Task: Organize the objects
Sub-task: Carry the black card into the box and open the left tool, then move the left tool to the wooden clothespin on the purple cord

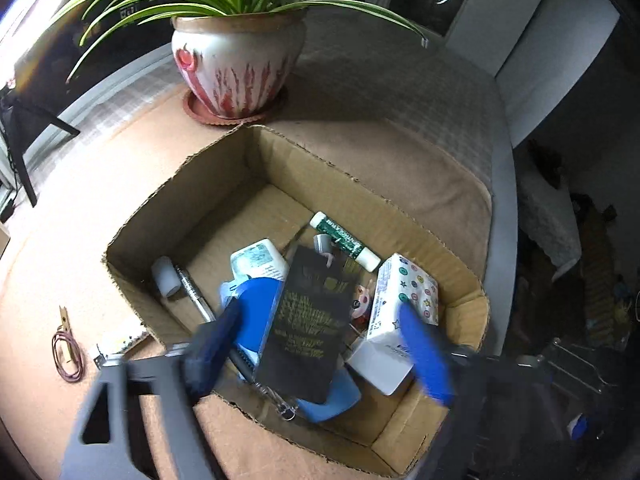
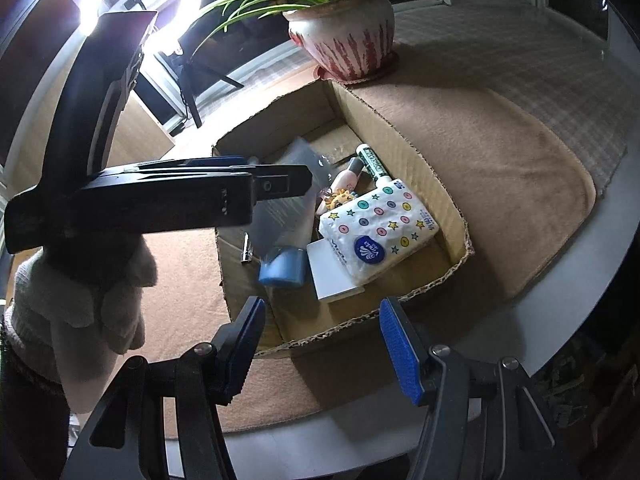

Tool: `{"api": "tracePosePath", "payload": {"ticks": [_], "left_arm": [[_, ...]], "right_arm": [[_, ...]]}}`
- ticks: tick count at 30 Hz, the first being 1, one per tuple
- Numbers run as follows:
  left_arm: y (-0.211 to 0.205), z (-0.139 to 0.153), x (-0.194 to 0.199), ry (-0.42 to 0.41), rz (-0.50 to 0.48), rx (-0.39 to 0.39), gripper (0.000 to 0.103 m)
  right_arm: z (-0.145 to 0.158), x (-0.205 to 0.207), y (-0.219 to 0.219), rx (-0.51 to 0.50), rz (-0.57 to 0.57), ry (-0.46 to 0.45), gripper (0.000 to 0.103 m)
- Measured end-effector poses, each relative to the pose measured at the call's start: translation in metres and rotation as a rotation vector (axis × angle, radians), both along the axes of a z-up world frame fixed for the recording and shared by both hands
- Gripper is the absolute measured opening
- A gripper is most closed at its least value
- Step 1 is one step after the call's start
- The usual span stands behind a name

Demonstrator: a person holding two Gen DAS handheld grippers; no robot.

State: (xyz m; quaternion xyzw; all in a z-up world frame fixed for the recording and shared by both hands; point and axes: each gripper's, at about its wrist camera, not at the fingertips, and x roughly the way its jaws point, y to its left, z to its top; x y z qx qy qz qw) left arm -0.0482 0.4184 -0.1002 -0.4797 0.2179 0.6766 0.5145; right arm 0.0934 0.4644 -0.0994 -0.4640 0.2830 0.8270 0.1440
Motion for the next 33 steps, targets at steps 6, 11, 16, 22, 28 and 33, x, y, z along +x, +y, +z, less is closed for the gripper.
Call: {"api": "tracePosePath", "payload": {"ticks": [6,11,16,22,28,33], "left_arm": [[-0.01,0.003,-0.008,0.006,0.019,0.007,0.086],[-0.028,0.008,-0.027,0.008,0.064,0.018,0.086],[-0.057,0.007,-0.058,0.008,0.143,0.021,0.086],[-0.1,0.004,-0.101,0.017,0.253,0.011,0.086],[-0.135,-0.022,-0.152,0.025,0.4,-0.058,0.086],[-0.148,-0.049,-0.191,0.01,0.482,-0.111,0.084]], "right_arm": [[0.0,-0.005,-0.005,0.0,0.008,-0.001,0.056],[0.0,-0.011,-0.011,-0.001,0.02,-0.001,0.056],[0.0,-0.017,-0.018,-0.001,0.033,-0.007,0.056],[0.002,-0.025,-0.027,0.001,0.049,-0.009,0.056],[0.004,-0.032,-0.036,0.004,0.065,-0.011,0.056],[0.002,-0.033,-0.042,0.004,0.074,-0.024,0.056]]}}
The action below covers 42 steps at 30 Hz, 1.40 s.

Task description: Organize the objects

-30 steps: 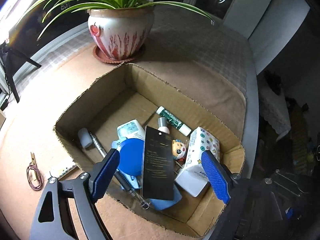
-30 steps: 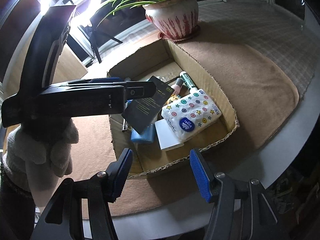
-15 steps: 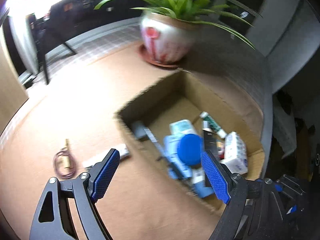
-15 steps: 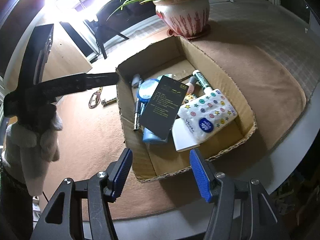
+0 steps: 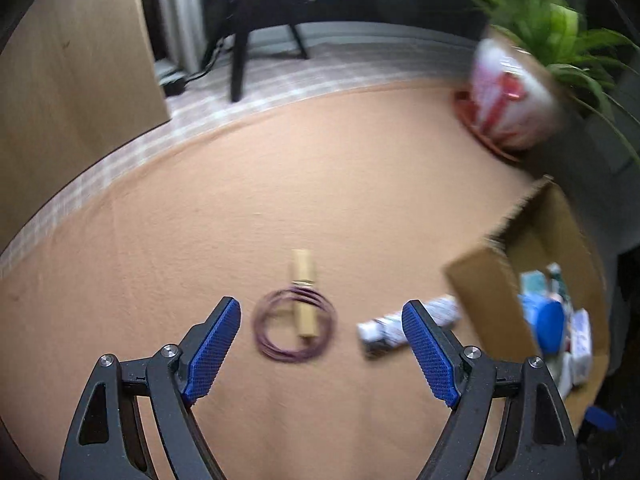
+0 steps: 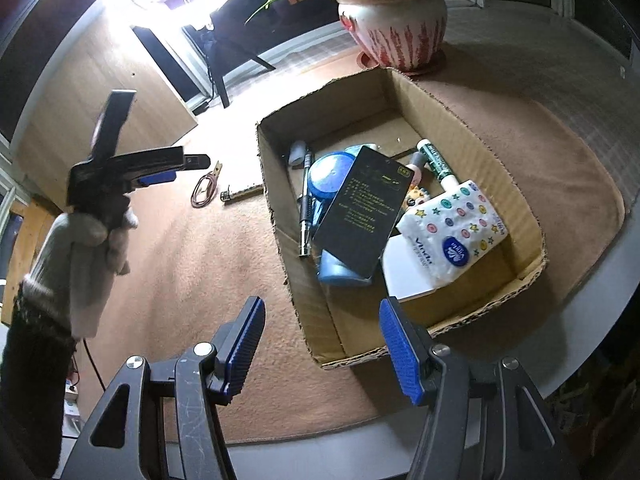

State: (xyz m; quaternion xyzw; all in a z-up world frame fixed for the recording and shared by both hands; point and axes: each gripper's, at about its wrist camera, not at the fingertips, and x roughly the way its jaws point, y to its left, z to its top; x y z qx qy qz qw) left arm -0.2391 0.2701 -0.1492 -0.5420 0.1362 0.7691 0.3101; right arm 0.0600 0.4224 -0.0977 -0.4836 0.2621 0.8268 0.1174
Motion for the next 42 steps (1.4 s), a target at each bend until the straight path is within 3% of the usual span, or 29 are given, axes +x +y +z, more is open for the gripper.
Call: {"api": "tracePosePath", "payload": {"ticks": [3,11,16,19,28,31,42], "left_arm": [[0.0,-0.014,-0.017,-0.019,0.039,-0.033,0.068],[0.013,-0.04,-0.031,-0.035,0.044,-0.081,0.059],[0.016,-0.039,-0.032,-0.022,0.036,-0.083,0.032],[0.008,-0.039,-0.028,-0.028,0.032,-0.078,0.021],[-0.044,-0.04,0.024,-0.077,0.009,-0.011,0.018],[-0.061,-0.04,0.05,-0.091,-0.002,0.019,0.017],[-0.104,-0.041,0.11,-0.114,0.013,0.078,0.015]], "right_arm": [[-0.001,0.001,-0.002,-0.001,0.0,-0.006,0.056],[-0.006,0.004,-0.003,-0.006,-0.003,-0.023,0.056],[-0.008,0.001,-0.006,-0.007,0.011,-0.025,0.056],[-0.006,-0.004,-0.011,-0.003,0.032,-0.019,0.056],[-0.006,-0.034,-0.036,-0.015,0.139,-0.005,0.056],[-0.005,-0.045,-0.047,0.018,0.173,0.007,0.067],[0.005,-0.075,-0.074,0.014,0.285,0.048,0.067]]}}
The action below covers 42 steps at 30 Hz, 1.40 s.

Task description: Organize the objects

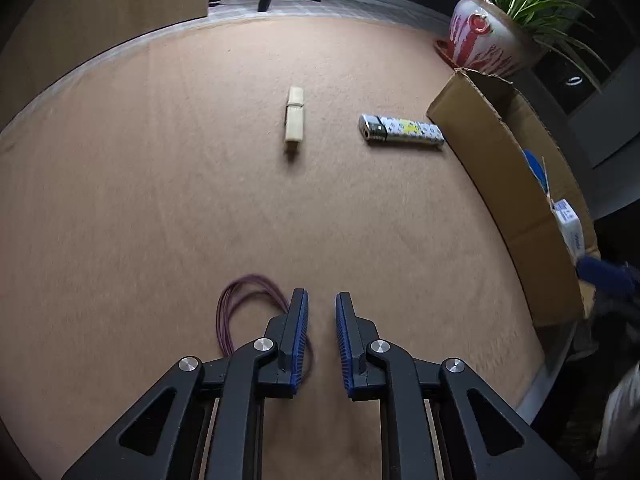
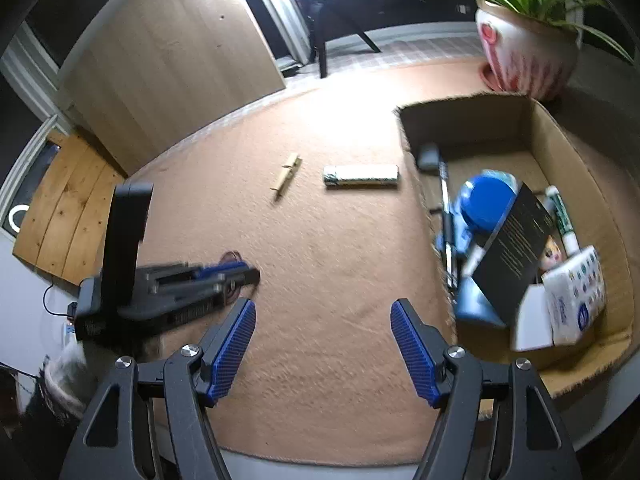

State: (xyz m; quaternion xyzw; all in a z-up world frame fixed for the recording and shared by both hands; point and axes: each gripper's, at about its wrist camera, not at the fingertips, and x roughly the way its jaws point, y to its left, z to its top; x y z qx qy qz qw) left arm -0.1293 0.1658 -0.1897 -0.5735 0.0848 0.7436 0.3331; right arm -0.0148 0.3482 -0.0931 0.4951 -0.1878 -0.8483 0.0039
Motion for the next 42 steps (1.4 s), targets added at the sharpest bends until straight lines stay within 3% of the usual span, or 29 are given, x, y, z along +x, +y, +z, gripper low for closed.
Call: {"api": "tracePosePath", "payload": {"ticks": [3,5,7,10,15,24,36,42], "left_arm": [[-0.013,0.002,0.003,-0.005,0.026,0.013,0.019],[-0.023,0.004,0.004,-0.005,0.051,0.021,0.027],[-0.034,0.01,0.005,0.022,0.076,0.029,0.042],[-0.049,0.018,0.011,0.046,0.098,0.041,0.051],[-0.068,0.02,0.017,0.072,0.133,0.025,0.058],[-0.092,0.013,0.019,0.052,0.181,0.016,0.059],[-0.096,0.007,0.016,0.039,0.192,-0.002,0.063],[-0.088,0.003,0.014,0.046,0.163,-0.029,0.063]], "right_arm": [[0.001,-0.02,-0.003,0.02,0.013,0.014,0.067],[0.001,-0.042,-0.005,0.022,0.034,0.024,0.067],[-0.001,-0.064,-0.005,0.029,0.038,0.021,0.067],[-0.011,-0.102,-0.007,0.011,0.04,-0.008,0.067],[-0.039,-0.156,-0.011,-0.104,0.056,-0.102,0.067],[-0.065,-0.202,-0.029,-0.033,0.059,-0.181,0.065],[-0.081,-0.214,-0.048,0.092,0.131,-0.222,0.017],[-0.082,-0.19,-0.055,0.098,0.207,-0.217,0.014]]}}
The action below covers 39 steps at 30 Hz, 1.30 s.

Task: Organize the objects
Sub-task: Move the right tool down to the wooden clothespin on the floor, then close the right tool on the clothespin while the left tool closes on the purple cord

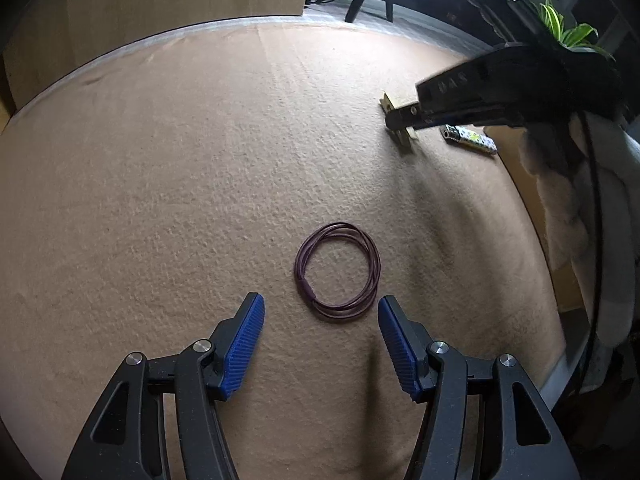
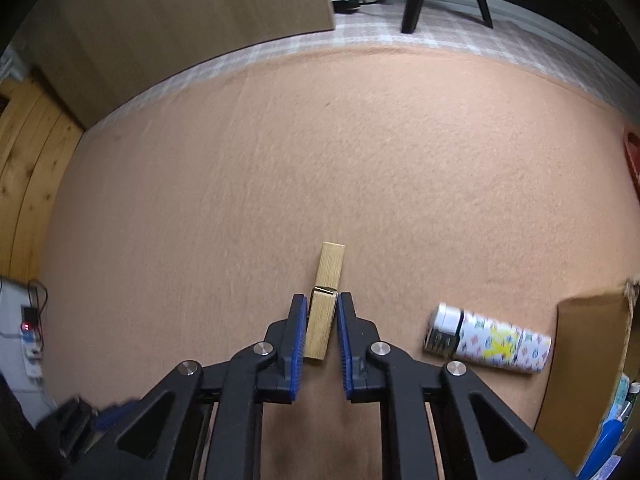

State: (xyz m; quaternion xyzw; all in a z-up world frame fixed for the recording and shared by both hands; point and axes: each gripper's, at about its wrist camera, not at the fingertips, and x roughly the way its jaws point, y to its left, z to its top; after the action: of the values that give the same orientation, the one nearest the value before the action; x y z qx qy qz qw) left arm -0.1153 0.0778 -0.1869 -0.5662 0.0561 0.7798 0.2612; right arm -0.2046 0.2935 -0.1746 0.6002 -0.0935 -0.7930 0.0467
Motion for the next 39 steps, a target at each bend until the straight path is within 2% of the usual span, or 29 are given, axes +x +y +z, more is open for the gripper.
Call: {"api": "tracePosePath", "payload": {"ticks": [6,13,17,20,21,23,25,28,31,33,35,36,39], "left_arm": [[0.009,0.0,-0.004,0.004,-0.018,-0.007,0.065],[0.027,-0.002,-0.004,0.032,-0.046,-0.072,0.069],[0.037,-0.003,-0.005,0.053,-0.06,-0.117,0.069],[0.043,-0.004,-0.005,0.073,-0.071,-0.145,0.068],[0.044,-0.004,-0.004,0.083,-0.074,-0.155,0.067],[0.043,-0.004,-0.003,0.089,-0.073,-0.157,0.063],[0.04,-0.002,-0.003,0.096,-0.075,-0.158,0.055],[0.044,-0.003,-0.003,0.1,-0.075,-0.157,0.047],[0.038,0.0,0.001,0.101,-0.071,-0.155,0.042],[0.036,-0.001,0.001,0.096,-0.061,-0.15,0.039],[0.033,0.001,0.0,0.091,-0.052,-0.145,0.034],[0.032,0.002,0.001,0.09,-0.045,-0.143,0.03],[0.027,0.003,-0.002,0.082,-0.025,-0.125,0.024]], "right_arm": [[0.0,0.045,-0.002,0.041,0.071,0.009,0.013],[0.001,0.092,0.01,0.039,0.051,0.02,0.013],[0.003,0.102,0.02,0.017,0.016,0.04,0.014],[0.011,0.102,0.027,0.023,-0.015,0.069,0.03],[0.013,0.1,0.03,0.005,-0.026,0.083,0.034],[0.016,0.089,0.031,-0.011,-0.037,0.091,0.034],[0.016,0.075,0.028,-0.006,-0.027,0.093,0.034],[0.01,0.056,0.011,0.04,0.009,0.088,0.034],[0.002,0.046,-0.003,0.093,0.026,0.056,0.034],[0.002,0.042,-0.007,0.124,0.042,0.067,0.034],[0.002,0.04,-0.009,0.141,0.055,0.065,0.029],[0.002,0.042,-0.01,0.141,0.064,0.063,0.021],[0.003,0.047,-0.009,0.132,0.074,0.058,0.012]]}}
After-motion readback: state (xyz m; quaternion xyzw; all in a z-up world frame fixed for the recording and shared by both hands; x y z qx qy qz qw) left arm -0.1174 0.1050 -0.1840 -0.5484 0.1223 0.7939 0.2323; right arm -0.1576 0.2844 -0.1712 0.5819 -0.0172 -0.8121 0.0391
